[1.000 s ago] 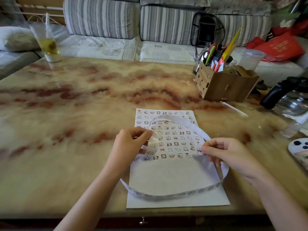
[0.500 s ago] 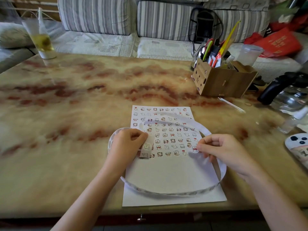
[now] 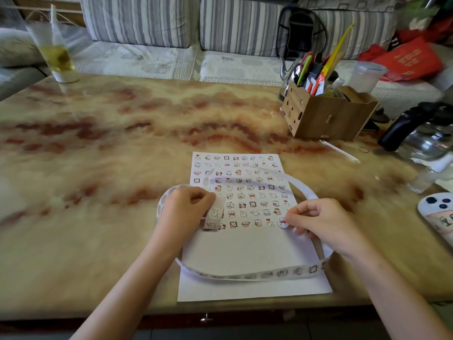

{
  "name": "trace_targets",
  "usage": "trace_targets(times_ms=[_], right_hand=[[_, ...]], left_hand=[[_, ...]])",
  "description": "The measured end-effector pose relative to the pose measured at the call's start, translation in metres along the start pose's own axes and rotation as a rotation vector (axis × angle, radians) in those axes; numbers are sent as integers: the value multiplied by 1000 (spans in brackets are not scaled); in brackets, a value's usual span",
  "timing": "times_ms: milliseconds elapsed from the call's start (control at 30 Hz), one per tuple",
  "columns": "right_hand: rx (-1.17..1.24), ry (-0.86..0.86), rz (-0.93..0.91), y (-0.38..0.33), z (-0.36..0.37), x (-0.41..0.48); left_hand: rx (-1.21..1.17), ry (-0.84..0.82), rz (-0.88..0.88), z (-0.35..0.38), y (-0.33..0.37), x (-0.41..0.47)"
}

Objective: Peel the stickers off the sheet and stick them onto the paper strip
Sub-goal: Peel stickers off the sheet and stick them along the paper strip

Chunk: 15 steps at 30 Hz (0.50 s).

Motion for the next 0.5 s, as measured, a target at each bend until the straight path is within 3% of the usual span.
trace_targets(times_ms=[500], right_hand=[[-28,57,13,3,2,3]], left_hand=[[-13,-11,-1,0,-1,2]])
Point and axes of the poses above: each hand's wrist, its own x-axis towards the middle knuckle, its own z-axis out of the palm, y = z × x, the point moved 6 cm from there along x, towards the middle knuckle, and after that the axes turned 1 degree about z, right-handed, at the moved point
